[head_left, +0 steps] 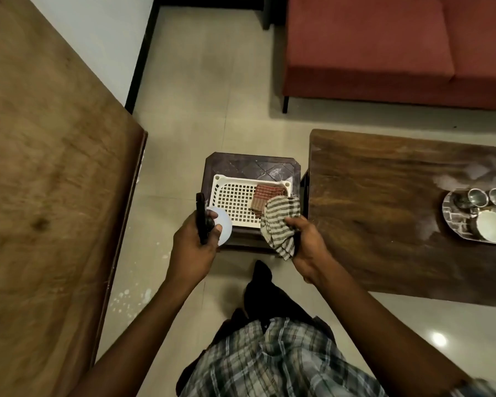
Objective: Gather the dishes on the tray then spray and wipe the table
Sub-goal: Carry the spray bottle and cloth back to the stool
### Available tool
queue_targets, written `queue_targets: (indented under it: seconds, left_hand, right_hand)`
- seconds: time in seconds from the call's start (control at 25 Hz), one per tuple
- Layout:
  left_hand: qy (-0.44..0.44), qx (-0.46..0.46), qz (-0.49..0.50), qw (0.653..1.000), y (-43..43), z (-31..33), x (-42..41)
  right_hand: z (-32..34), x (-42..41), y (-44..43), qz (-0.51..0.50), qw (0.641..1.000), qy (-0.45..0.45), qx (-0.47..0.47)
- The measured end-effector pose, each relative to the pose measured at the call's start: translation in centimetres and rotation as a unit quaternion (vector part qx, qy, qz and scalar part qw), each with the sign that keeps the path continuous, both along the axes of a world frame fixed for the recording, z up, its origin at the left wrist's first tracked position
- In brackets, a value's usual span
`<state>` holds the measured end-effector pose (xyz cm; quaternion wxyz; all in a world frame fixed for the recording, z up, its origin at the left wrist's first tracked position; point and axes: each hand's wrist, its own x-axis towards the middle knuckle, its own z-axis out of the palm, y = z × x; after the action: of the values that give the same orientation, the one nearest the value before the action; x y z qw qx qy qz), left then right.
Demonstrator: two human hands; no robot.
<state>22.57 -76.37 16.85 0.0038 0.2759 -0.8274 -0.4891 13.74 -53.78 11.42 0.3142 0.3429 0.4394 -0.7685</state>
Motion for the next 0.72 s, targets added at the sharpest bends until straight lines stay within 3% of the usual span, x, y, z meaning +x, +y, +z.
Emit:
queue_targets:
  seconds: [0.36, 0.72]
  left_hand:
    - [-0.073, -0.010, -0.048, 0.996, -1.1, -7.9, -10.4]
    - [-0.116, 0.021, -0.047, 0.992, -2.0, -14.6, -12.2]
  right_hand:
    - [-9.2, -9.4, -5.7, 0.046, 0.991, -0.102, 0.073]
    - [-14.2, -12.2, -6.4, 0.115, 0.976, -0.121, 0.142]
